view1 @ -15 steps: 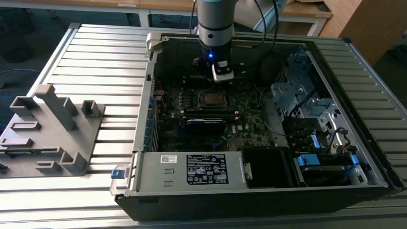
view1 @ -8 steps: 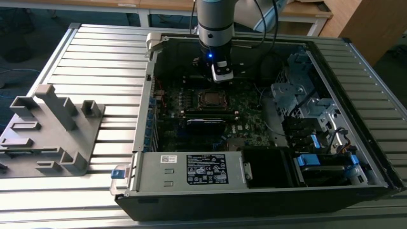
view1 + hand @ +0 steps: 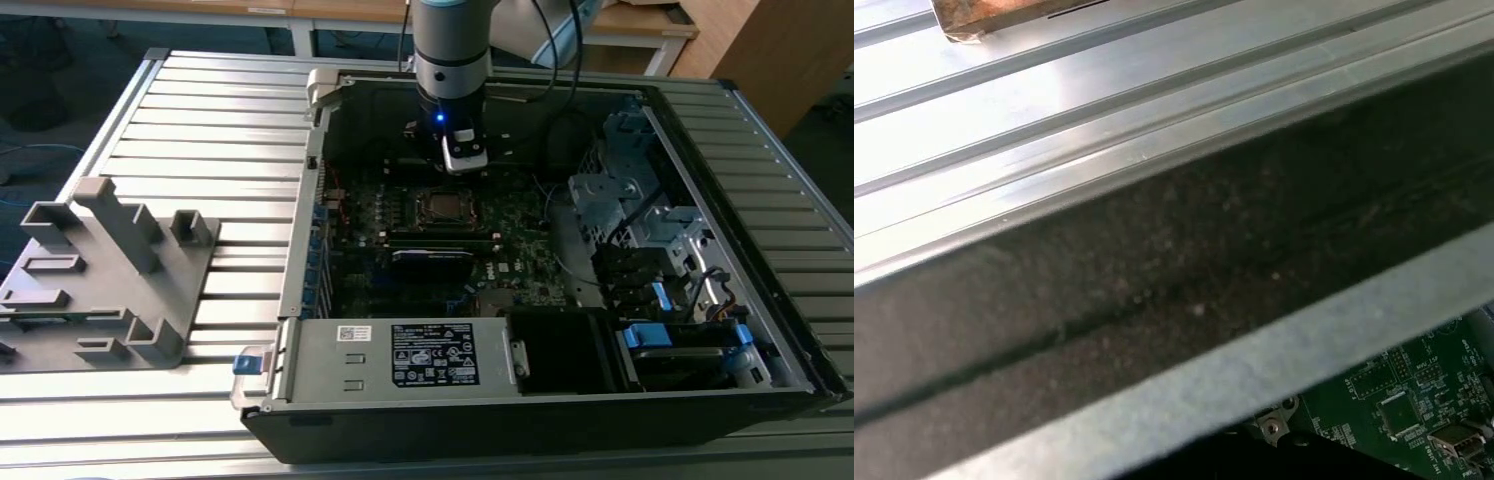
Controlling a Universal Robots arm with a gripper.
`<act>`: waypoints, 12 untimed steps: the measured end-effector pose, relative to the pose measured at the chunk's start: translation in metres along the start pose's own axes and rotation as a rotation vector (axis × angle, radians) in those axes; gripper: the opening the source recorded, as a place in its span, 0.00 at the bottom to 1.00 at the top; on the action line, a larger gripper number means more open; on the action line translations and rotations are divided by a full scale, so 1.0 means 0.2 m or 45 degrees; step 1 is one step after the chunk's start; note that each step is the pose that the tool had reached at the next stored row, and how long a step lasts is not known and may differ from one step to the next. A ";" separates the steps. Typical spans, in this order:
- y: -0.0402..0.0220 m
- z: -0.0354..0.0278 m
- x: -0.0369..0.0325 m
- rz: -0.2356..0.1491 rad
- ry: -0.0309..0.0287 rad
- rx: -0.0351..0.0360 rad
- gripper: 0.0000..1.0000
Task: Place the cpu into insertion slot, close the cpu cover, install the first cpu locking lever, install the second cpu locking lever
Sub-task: 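Install the first cpu locking lever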
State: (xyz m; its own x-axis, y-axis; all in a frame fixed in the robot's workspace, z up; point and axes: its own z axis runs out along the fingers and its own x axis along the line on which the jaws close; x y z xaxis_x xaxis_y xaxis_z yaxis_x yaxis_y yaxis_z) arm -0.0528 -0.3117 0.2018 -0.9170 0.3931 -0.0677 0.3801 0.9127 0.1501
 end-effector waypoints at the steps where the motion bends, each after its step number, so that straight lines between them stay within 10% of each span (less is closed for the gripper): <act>1: 0.000 0.000 0.000 0.000 -0.0001 0.0001 0.11; 12: -0.001 0.009 0.001 0.000 -0.0039 -0.0073 0.11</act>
State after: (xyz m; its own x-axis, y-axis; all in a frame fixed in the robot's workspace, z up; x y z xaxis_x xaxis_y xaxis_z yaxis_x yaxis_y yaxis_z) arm -0.0528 -0.3117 0.2000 -0.9166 0.3935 -0.0707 0.3795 0.9120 0.1558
